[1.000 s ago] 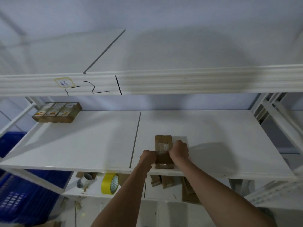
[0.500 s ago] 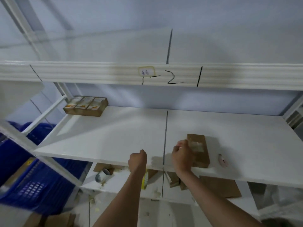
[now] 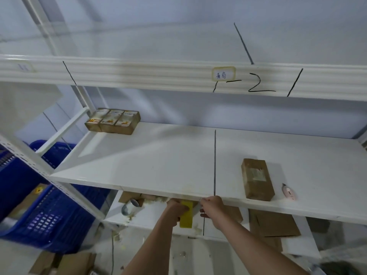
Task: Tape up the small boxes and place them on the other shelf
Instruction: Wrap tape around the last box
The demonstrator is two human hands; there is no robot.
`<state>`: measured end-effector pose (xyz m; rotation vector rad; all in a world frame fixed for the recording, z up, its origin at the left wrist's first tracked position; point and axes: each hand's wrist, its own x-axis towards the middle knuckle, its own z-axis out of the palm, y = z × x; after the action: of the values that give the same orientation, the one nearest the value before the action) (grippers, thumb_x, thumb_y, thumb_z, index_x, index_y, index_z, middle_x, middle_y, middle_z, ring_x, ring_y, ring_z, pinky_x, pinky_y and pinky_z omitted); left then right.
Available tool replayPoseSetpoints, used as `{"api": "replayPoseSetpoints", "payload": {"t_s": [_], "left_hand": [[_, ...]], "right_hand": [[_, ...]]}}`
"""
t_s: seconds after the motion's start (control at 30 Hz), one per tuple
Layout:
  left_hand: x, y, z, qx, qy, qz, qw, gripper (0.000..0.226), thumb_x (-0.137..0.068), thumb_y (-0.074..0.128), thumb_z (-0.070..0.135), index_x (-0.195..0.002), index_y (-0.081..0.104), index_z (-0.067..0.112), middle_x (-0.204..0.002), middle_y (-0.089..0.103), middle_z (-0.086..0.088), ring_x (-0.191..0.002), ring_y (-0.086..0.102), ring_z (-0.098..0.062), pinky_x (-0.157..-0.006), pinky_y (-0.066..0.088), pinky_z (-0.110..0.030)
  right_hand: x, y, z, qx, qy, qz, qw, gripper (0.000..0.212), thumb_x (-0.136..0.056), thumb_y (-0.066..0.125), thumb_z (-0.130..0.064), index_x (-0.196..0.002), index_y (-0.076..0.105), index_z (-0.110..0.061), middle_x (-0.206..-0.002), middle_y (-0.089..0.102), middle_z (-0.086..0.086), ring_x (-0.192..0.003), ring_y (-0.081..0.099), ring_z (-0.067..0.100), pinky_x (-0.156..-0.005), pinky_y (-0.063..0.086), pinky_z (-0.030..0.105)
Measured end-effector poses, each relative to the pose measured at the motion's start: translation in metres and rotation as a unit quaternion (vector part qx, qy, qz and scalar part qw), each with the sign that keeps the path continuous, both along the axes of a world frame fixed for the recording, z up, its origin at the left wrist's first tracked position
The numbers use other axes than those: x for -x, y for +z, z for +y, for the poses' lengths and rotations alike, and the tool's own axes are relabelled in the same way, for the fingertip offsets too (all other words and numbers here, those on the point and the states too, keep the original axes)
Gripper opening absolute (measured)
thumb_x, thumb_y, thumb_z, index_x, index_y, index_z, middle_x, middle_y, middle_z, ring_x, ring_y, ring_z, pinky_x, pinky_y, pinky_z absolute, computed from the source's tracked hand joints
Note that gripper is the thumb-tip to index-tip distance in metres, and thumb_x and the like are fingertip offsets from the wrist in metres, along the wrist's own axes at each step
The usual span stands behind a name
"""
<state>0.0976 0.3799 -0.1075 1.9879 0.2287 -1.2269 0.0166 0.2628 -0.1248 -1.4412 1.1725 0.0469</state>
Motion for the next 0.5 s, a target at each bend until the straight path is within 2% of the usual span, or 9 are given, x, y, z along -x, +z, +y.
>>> {"api": "replayPoseSetpoints", "payload": {"t_s": [0.07,0.13,0.2,0.3,0.4,0.5], "left_hand": [[-0.001,0.005,0.002,-0.009,-0.009,-0.004,1.0,0.029,-0.087,0.061,0.019,-0.114,0.051,0.021,-0.115,0.067,-0.01,-0.101,0.067,-0.025,-0.077,0.048,-0.036],[-0.005,0.012,0.005,-0.007,-0.022,0.004,1.0,0.027,-0.085,0.059,0.024,-0.111,0.055,0.02,-0.095,0.064,-0.006,-0.079,0.062,-0.019,-0.066,0.043,-0.03],[-0.009,0.013,0.01,-0.01,-0.017,0.021,1.0,0.012,-0.087,0.06,0.026,-0.093,0.059,0.015,-0.077,0.051,-0.004,-0.064,0.047,-0.016,-0.056,0.034,-0.026],[-0.012,0.013,0.015,0.028,0.012,0.07,0.997,0.007,-0.092,0.061,0.023,-0.09,0.066,0.019,-0.081,0.058,-0.004,-0.067,0.054,-0.016,-0.054,0.041,-0.022],[-0.009,0.014,0.019,0.035,0.034,0.097,0.994,0.011,-0.093,0.063,0.024,-0.086,0.065,0.017,-0.079,0.063,-0.004,-0.069,0.058,-0.017,-0.063,0.044,-0.023],[-0.008,0.008,0.017,0.041,0.057,0.105,0.992,0.029,-0.089,0.069,0.04,-0.095,0.068,0.011,-0.092,0.072,-0.007,-0.084,0.068,-0.022,-0.087,0.054,-0.03]], "right_hand": [[-0.006,0.001,0.007,-0.005,0.006,-0.001,1.0,0.015,-0.096,0.059,-0.018,-0.091,0.069,-0.007,-0.088,0.071,0.009,-0.082,0.071,0.026,-0.082,0.062,0.045],[-0.014,0.0,0.015,-0.014,0.016,-0.005,1.0,0.017,-0.094,0.06,-0.018,-0.089,0.07,-0.004,-0.083,0.068,0.008,-0.078,0.066,0.024,-0.085,0.06,0.047],[-0.023,-0.002,0.022,-0.015,0.022,0.002,1.0,0.02,-0.093,0.062,-0.02,-0.092,0.072,-0.002,-0.081,0.066,0.007,-0.076,0.062,0.022,-0.087,0.058,0.043],[-0.031,-0.002,0.026,-0.061,-0.022,0.0,0.998,0.021,-0.089,0.071,-0.025,-0.102,0.073,-0.008,-0.098,0.071,0.008,-0.091,0.066,0.024,-0.091,0.058,0.039],[-0.036,-0.008,0.022,-0.153,-0.098,-0.003,0.983,0.033,-0.083,0.08,-0.024,-0.108,0.068,-0.005,-0.109,0.07,0.013,-0.098,0.068,0.031,-0.09,0.059,0.045],[-0.04,-0.006,0.023,-0.199,-0.12,0.0,0.973,0.019,-0.087,0.075,-0.01,-0.102,0.067,-0.002,-0.107,0.07,0.017,-0.098,0.069,0.033,-0.082,0.06,0.041]]}}
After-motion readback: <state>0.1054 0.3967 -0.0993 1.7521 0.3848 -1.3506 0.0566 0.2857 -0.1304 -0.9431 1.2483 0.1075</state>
